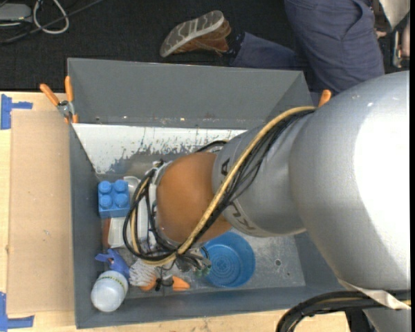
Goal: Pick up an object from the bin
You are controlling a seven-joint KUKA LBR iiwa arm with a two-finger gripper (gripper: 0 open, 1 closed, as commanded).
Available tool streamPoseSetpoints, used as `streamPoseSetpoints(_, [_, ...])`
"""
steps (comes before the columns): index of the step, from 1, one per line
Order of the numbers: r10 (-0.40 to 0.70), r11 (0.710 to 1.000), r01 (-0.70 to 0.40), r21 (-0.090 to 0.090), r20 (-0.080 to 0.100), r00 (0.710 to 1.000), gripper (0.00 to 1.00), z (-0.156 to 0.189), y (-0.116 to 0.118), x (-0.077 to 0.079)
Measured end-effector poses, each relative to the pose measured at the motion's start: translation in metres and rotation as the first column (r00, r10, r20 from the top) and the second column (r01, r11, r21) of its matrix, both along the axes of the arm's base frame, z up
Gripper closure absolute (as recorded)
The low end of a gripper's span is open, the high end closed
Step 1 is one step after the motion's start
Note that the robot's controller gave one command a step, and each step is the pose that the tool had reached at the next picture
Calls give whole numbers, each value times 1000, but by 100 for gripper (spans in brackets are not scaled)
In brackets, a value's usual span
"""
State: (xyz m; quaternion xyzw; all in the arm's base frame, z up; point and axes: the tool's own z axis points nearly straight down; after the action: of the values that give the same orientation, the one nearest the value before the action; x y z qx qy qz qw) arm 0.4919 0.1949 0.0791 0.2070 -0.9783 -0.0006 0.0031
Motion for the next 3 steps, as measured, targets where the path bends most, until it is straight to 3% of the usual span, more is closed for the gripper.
streamPoseSetpoints(1, [32,999,-32,1,-2,999,100,2,3,-4])
streamPoseSetpoints(2, [33,999,-33,2,3,999,100,-5,-57,22])
streamPoseSetpoints(3, [32,999,-32,3,3,999,100,-5,-57,22])
